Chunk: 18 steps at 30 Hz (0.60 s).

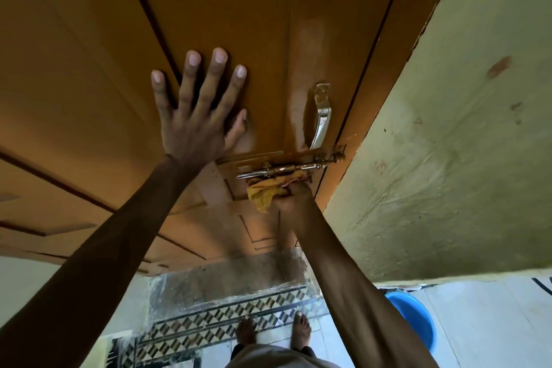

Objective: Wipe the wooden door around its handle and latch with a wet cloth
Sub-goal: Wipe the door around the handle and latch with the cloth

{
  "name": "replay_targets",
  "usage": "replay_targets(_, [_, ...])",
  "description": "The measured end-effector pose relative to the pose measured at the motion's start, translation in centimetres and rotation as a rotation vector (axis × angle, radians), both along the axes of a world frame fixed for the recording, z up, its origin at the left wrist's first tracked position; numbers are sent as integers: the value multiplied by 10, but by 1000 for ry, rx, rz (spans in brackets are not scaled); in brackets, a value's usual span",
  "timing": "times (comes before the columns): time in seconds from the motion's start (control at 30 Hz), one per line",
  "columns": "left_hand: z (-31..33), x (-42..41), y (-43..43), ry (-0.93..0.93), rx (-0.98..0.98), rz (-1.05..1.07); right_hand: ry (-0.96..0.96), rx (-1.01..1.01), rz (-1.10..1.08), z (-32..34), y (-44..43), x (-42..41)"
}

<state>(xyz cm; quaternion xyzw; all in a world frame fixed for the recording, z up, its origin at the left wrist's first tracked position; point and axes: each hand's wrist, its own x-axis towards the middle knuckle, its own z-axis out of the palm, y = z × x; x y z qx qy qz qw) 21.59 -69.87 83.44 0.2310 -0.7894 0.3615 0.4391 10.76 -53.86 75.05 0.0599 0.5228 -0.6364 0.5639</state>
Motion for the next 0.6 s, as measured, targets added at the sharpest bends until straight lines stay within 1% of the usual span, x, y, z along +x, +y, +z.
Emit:
replay_targets(0.07, [-2, 0, -1, -4, -4, 19, -24, 10, -148, -2, -5, -2])
replay_targets(0.1, [-1, 0, 0, -5, -3, 25, -6, 23, -162, 1, -2, -1])
replay_targets(0.17, [-1, 0, 1, -3, 13, 5, 8, -44, -114, 3, 8, -1])
replay_targets(0.2, [-1, 1, 1, -1, 11, 5, 85, -3, -99, 1, 6, 0])
replay_targets(0.27, [1, 1, 2, -4, 12, 10, 97, 13, -28, 2, 9, 4])
replay_targets(0.3, [3, 1, 3, -6, 23, 1, 156, -8, 24, 0, 11, 5])
replay_targets(0.33, [3, 2, 3, -8, 34, -6, 268, 20, 62, 1, 16, 5])
replay_targets(0.43, [1, 2, 3, -4, 32, 24, 622, 3, 119, 3, 22, 5])
replay_targets(0.47, [1, 2, 4, -1, 39, 20, 718, 66, 125, 7, 21, 7])
replay_targets(0.53, [2, 2, 4, 8, 43, 20, 563, 60, 59, -1, 12, 9])
replay_targets(0.57, [3, 2, 4, 8, 41, 22, 507, 116, 77, -4, 10, 9])
replay_targets(0.6, [4, 2, 4, 5, 43, 20, 564, 172, 99, -3, 11, 9])
